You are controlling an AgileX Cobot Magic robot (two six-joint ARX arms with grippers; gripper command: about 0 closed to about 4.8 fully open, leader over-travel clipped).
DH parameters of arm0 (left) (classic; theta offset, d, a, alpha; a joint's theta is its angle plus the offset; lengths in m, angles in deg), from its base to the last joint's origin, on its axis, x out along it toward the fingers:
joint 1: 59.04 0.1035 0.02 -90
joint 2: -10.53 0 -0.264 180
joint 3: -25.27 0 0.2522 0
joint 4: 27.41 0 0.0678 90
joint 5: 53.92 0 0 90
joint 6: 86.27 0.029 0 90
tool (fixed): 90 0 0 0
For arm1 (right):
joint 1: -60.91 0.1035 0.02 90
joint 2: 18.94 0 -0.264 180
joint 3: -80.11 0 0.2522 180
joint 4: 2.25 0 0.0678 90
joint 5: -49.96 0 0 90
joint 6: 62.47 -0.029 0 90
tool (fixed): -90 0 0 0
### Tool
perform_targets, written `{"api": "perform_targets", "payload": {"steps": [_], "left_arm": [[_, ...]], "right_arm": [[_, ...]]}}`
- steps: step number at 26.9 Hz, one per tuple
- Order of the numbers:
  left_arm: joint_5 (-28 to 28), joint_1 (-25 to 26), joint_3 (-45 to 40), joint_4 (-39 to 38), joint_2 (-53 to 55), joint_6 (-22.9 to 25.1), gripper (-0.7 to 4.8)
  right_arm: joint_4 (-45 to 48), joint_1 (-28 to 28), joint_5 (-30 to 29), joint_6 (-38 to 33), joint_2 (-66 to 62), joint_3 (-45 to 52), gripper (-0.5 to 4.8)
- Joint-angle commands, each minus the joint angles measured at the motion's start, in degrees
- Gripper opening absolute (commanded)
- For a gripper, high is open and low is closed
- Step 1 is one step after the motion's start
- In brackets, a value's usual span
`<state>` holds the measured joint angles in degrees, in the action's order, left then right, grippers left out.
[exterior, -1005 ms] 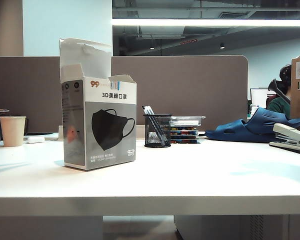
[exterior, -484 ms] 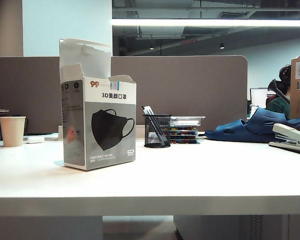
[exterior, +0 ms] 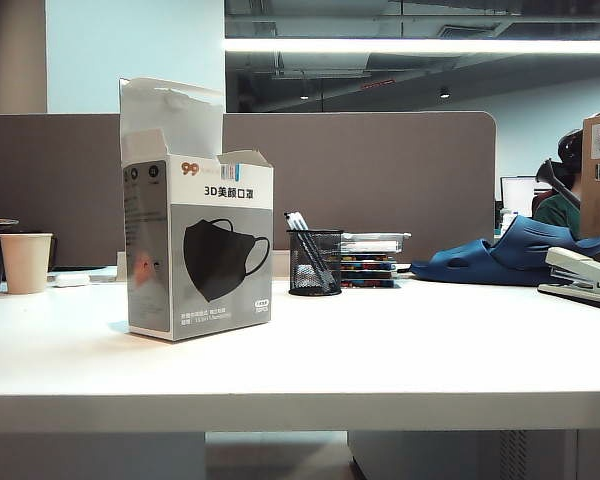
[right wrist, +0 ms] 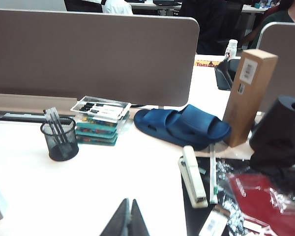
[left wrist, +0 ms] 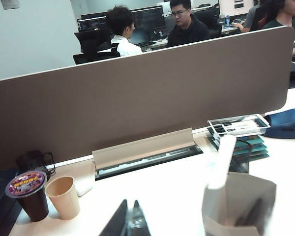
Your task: Put the mask into the mask box.
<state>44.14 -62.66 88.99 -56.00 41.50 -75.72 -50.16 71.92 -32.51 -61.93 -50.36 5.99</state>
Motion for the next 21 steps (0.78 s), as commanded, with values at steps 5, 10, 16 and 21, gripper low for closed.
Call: {"api": "perform_targets", "payload": {"steps": [5, 10, 16, 21], "left_arm": [[-2.0, -2.2, -3.4, -6.3, -10.4, 0.1, -0.06], [-3.8, -2.2, -9.1, -12.0, -21.0, -1.1, -0.06], [-7.1, -2.2, -15.4, -12.4, -30.8, -3.8, -0.06], [-7.2, -2.1, -18.5, -12.0, -30.8, -3.7, -0.06]], "right_arm": [[0.9, 0.0, 0.1, -1.3, 12.8, 10.1, -0.08], [1.0, 0.0, 0.0, -2.8, 24.5, 19.3, -0.08], [0.9, 0.1, -1.7, -4.0, 31.3, 26.2, -0.08], [2.3, 0.1, -2.2, -3.9, 31.3, 29.1, -0.08]]}}
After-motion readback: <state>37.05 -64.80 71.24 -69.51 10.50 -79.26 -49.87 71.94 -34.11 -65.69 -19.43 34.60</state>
